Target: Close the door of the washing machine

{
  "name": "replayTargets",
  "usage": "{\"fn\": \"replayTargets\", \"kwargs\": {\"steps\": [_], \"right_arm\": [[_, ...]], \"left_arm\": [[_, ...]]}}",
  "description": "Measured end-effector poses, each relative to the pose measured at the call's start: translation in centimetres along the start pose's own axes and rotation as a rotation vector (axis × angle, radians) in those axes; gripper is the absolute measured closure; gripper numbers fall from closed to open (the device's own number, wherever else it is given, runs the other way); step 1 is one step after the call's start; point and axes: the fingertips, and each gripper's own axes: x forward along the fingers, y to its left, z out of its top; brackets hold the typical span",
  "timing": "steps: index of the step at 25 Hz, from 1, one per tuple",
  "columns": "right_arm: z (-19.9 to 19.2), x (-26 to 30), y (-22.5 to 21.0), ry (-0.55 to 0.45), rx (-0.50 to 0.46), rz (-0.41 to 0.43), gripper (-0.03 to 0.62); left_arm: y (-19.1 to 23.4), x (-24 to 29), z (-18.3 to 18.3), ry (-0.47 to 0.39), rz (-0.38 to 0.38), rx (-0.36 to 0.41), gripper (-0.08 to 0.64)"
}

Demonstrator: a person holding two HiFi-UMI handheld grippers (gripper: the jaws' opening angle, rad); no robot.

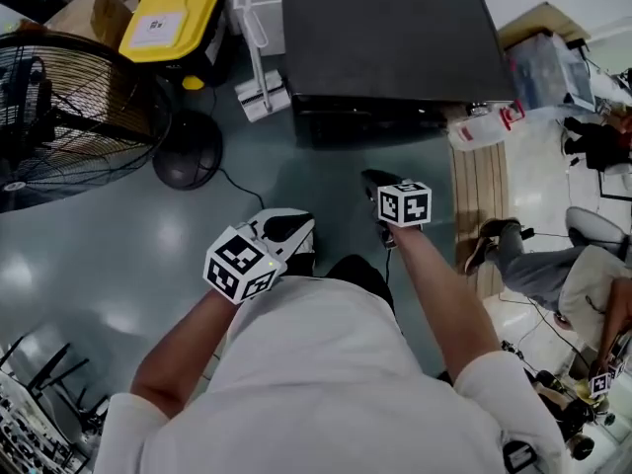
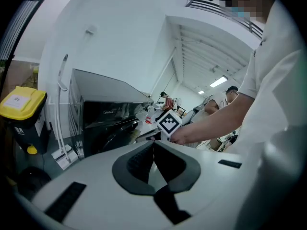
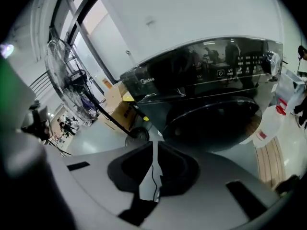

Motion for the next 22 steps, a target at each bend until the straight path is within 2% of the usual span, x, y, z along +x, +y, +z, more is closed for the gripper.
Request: {"fn": "replayTargets", "kwargs": {"steps": [12,22], "right_arm": [[-0.9,-9.2,5.1,-0.007,-0.172,0.055,0.557],[-0.7,-14.7,7.8,-0.067,-0.205,0.064,0.561]], "left_arm": [[-0.5,0.0,1.0,0.011,0.024,0.028,0.543],[-1.5,-0.2,0.9,0.034,0.011,0.027,0.541]]}}
